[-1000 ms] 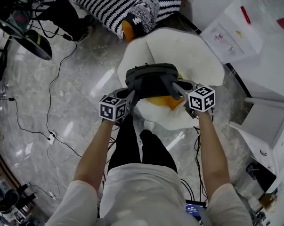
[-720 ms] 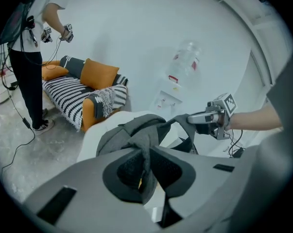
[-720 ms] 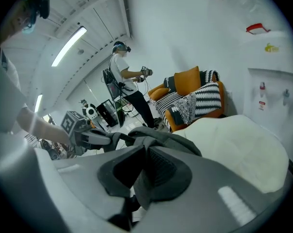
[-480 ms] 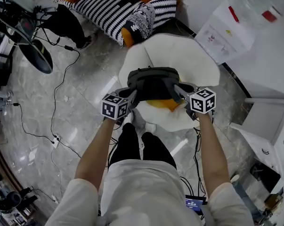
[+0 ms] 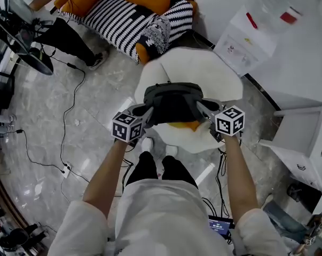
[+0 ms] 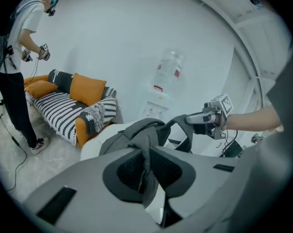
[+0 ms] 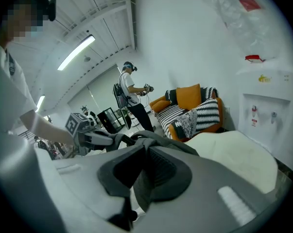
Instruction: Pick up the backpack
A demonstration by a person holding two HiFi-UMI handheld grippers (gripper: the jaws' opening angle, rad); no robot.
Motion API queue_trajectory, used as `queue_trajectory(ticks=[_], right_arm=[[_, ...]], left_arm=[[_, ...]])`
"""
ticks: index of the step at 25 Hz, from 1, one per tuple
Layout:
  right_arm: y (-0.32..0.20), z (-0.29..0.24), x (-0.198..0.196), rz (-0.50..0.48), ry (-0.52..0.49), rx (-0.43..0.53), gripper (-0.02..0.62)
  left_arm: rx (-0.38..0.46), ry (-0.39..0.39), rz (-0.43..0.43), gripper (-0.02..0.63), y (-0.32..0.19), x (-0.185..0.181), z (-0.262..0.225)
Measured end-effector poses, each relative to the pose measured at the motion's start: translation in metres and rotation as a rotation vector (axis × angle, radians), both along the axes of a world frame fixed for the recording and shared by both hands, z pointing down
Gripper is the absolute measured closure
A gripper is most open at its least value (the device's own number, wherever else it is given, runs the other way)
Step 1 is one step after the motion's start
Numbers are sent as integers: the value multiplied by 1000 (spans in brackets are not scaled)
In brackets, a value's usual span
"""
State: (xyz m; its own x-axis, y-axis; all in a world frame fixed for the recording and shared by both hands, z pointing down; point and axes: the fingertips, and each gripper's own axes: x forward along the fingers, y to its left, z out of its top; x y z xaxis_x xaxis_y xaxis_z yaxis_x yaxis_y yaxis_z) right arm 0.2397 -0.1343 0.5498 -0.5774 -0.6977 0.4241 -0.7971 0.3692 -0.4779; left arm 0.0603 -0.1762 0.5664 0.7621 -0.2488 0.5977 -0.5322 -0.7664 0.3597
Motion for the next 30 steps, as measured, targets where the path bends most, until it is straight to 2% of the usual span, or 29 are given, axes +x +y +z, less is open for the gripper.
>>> queue_trajectory(ticks=[20, 30], right_arm=[[14, -121, -31, 96, 10, 160, 565], [17, -179, -35, 153, 3, 246, 565]], left_arm=[[168, 145, 139, 580, -10, -24, -125], [281, 215, 217, 580, -21, -21, -186]])
